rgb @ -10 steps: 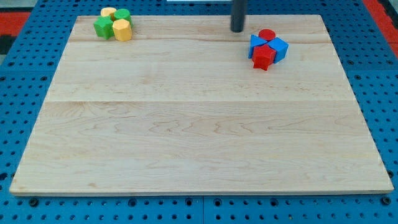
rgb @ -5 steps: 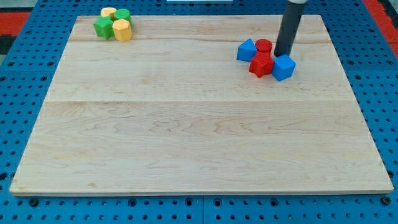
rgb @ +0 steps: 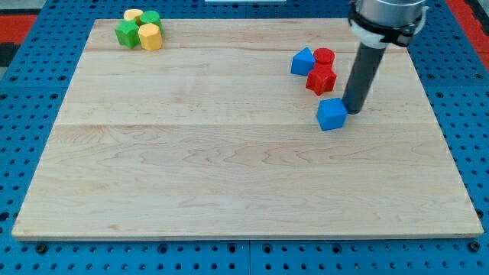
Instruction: Move the blue cube to the bottom center
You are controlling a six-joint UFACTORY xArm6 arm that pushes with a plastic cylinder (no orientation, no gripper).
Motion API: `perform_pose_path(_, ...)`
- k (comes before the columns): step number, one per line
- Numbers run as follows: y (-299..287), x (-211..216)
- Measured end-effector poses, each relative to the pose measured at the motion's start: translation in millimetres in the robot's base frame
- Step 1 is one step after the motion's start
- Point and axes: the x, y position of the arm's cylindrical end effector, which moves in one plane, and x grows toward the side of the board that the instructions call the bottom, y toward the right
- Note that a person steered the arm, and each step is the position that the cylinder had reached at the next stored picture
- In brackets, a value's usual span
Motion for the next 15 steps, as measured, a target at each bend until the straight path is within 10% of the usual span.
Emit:
perform_pose_path(7, -112, 82)
perform_pose_path(10, -31, 102)
perform_pose_path(15, -76, 122)
